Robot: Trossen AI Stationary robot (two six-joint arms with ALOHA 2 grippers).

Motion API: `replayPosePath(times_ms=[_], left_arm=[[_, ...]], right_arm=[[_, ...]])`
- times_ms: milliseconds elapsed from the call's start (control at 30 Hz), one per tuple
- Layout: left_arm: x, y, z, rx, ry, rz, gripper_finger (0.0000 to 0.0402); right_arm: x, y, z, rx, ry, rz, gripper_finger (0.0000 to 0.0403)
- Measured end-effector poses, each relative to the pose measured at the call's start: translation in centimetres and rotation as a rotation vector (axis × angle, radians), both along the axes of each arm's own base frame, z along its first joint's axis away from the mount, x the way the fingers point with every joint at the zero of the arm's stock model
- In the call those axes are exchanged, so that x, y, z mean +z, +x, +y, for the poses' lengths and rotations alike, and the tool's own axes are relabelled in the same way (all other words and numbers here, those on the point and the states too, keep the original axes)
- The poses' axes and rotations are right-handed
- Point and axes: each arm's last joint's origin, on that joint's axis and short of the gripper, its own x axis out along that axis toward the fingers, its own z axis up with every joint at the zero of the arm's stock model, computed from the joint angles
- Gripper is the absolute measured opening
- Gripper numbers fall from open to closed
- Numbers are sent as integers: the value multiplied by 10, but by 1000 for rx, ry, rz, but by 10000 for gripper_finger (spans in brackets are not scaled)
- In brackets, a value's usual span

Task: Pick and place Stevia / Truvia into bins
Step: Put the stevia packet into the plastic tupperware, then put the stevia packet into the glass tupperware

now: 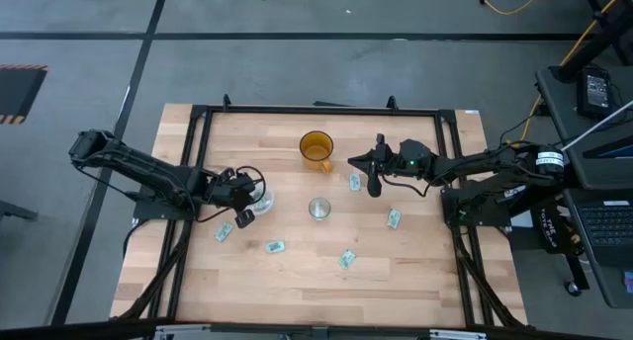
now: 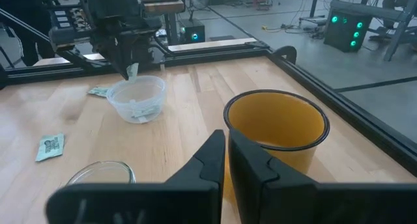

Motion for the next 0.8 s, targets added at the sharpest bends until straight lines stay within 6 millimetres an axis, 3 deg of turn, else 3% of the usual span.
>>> replayPosePath(times_ms=[433, 800], left_arm=[[-9, -3, 1, 6, 18, 1, 9], [-8, -2, 2, 46, 39, -13, 68]], right_arm=[[0, 0, 0, 0, -1, 0, 26], [0, 0, 0, 0, 0, 0, 26]])
